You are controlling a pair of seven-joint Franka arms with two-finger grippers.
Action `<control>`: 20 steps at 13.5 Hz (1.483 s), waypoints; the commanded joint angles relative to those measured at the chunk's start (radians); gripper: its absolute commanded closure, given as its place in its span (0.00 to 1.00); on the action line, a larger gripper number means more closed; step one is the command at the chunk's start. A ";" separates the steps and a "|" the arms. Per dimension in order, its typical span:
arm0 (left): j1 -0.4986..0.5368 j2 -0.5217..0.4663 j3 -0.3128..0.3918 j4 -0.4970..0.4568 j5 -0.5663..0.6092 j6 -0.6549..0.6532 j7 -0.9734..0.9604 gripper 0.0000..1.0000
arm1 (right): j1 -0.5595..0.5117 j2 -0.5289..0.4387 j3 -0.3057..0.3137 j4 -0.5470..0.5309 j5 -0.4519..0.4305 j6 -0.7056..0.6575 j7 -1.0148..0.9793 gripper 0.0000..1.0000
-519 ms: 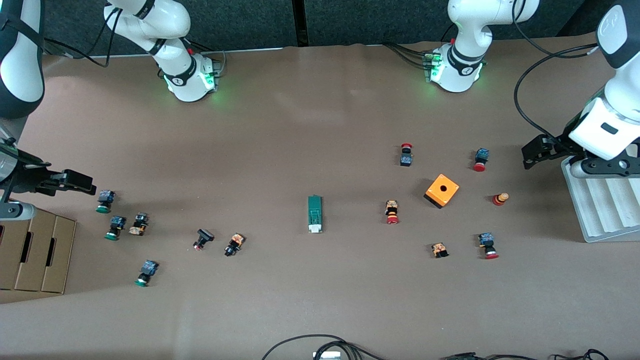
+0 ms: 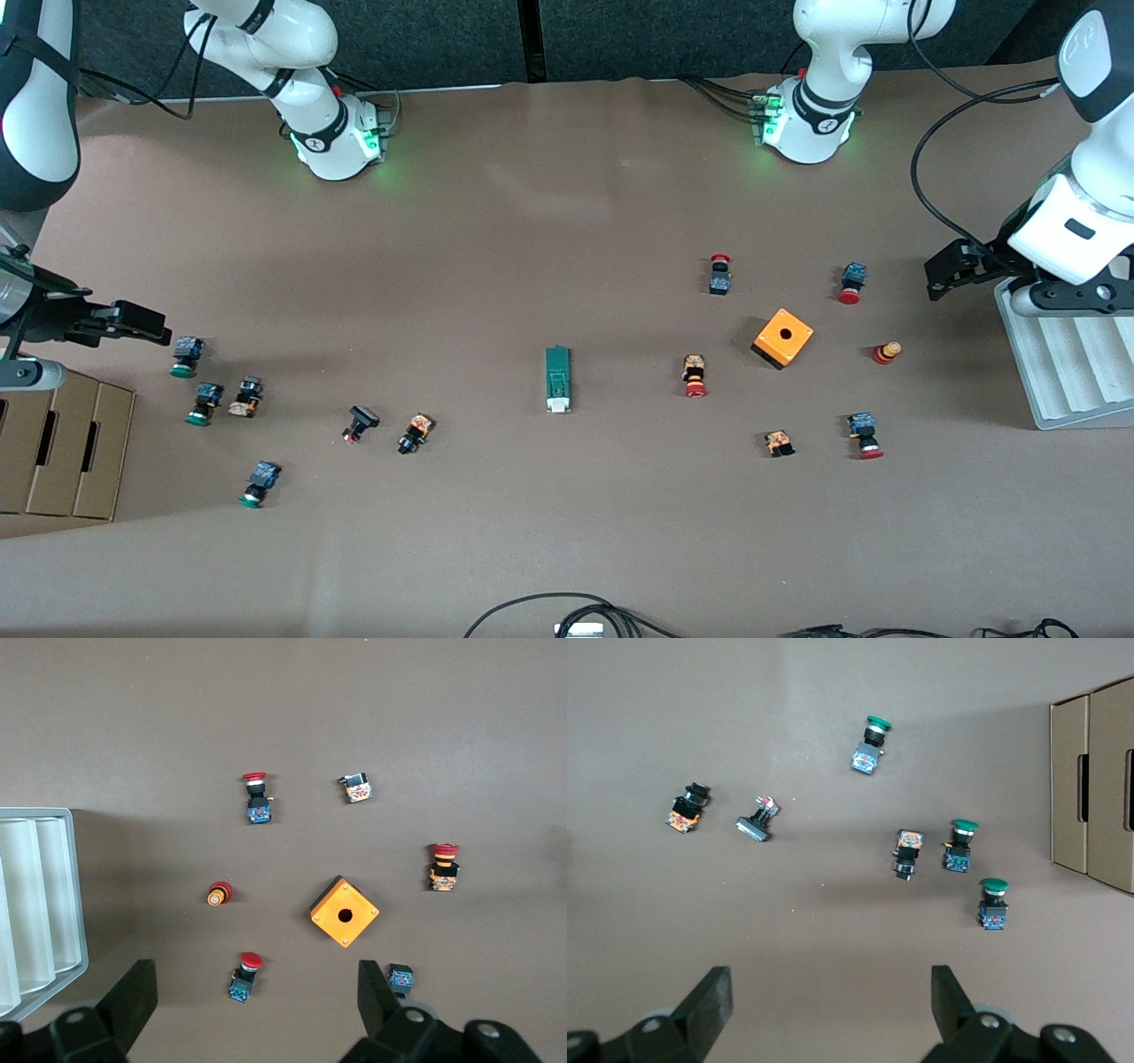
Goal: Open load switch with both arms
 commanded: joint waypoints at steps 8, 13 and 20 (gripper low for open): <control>-0.002 0.051 0.000 0.069 0.024 -0.008 0.010 0.00 | -0.007 -0.007 0.002 -0.004 0.015 -0.012 -0.013 0.00; -0.002 0.054 -0.002 0.069 0.023 -0.008 0.013 0.00 | -0.002 -0.004 0.006 0.007 0.016 -0.003 -0.010 0.00; -0.004 0.054 -0.002 0.067 -0.002 -0.014 0.009 0.00 | -0.008 0.016 0.002 0.006 0.033 -0.003 -0.006 0.00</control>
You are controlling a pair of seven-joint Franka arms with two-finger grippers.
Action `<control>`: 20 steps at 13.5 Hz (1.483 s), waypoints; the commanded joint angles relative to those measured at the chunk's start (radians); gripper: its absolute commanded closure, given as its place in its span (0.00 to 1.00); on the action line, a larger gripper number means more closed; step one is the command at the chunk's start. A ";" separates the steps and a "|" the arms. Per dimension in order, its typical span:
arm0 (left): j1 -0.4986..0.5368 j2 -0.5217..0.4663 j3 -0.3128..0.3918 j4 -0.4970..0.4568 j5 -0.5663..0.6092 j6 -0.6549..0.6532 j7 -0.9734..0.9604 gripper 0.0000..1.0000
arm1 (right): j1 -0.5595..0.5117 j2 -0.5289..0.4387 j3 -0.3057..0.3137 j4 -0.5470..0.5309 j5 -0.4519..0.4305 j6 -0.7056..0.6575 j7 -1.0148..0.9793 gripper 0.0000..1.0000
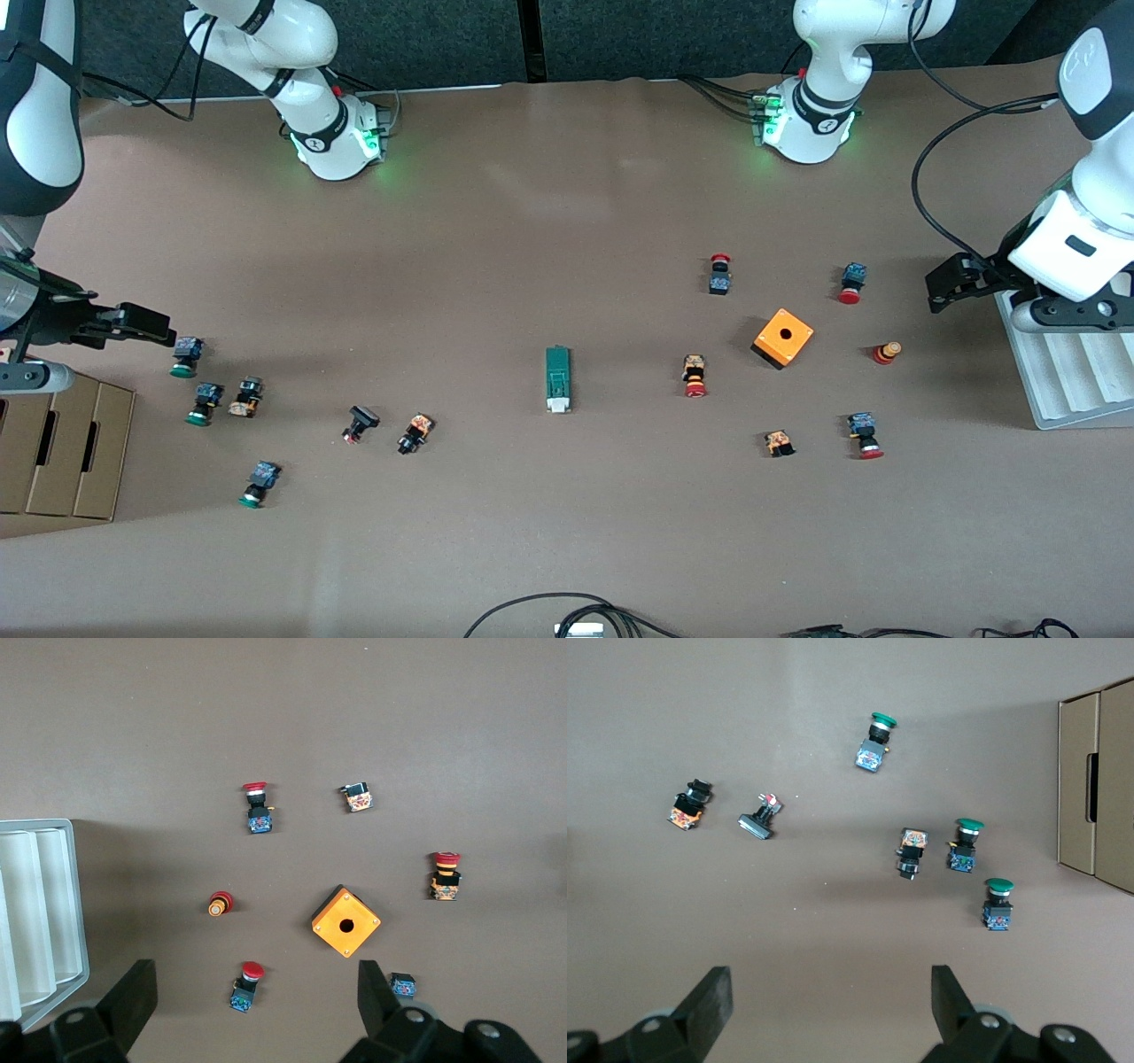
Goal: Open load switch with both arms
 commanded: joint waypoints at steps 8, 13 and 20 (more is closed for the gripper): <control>-0.026 0.012 -0.021 0.025 -0.026 -0.012 -0.008 0.01 | -0.010 0.020 -0.002 0.007 0.039 0.004 0.003 0.00; -0.027 0.012 -0.082 0.024 -0.056 0.002 -0.111 0.01 | -0.009 0.026 -0.002 0.006 0.039 0.004 0.004 0.00; -0.038 0.058 -0.261 0.018 -0.048 0.117 -0.409 0.05 | -0.009 0.026 -0.002 0.007 0.037 0.005 0.004 0.00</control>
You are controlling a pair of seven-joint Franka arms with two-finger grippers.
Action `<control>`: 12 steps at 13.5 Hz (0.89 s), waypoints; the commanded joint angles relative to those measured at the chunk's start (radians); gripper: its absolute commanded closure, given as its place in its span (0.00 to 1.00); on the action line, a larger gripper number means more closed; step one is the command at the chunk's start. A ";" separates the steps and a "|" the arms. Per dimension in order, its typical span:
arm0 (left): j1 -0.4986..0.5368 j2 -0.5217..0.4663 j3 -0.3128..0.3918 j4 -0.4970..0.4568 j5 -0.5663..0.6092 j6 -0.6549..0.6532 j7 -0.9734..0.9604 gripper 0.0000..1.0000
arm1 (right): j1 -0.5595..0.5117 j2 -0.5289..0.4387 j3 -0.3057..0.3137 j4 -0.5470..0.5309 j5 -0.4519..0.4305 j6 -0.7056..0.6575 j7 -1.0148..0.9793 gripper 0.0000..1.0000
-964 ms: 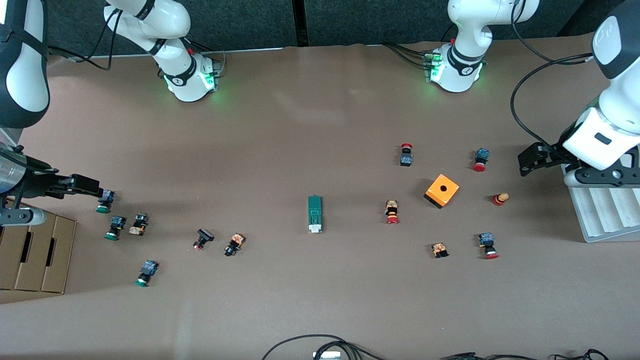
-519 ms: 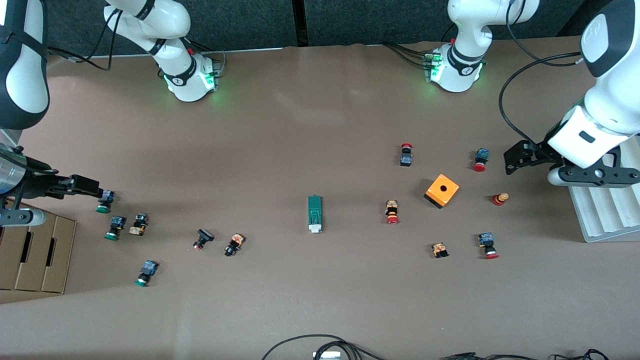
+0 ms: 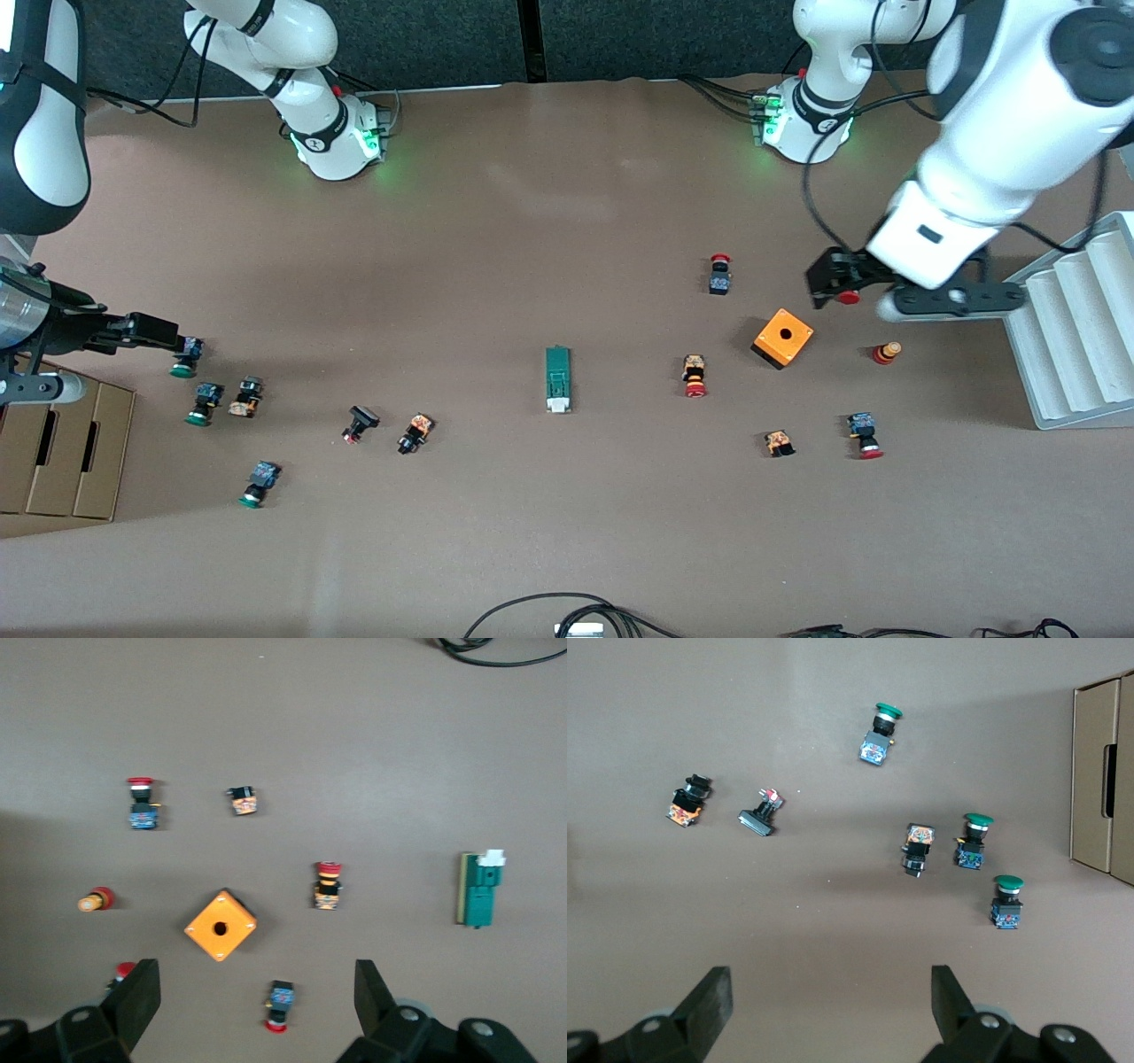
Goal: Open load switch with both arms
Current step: 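Move the left gripper over the green load switch and lower it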
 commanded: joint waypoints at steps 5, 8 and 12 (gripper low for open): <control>-0.127 0.100 -0.070 0.016 0.074 0.170 -0.347 0.02 | -0.009 0.002 -0.001 0.007 0.024 0.007 0.004 0.00; -0.223 0.175 -0.070 0.010 0.151 0.300 -0.445 0.02 | -0.002 0.024 0.002 0.007 0.028 0.020 -0.005 0.00; -0.305 0.261 -0.068 0.007 0.247 0.438 -0.631 0.01 | 0.002 0.061 0.005 0.007 0.028 0.023 -0.008 0.00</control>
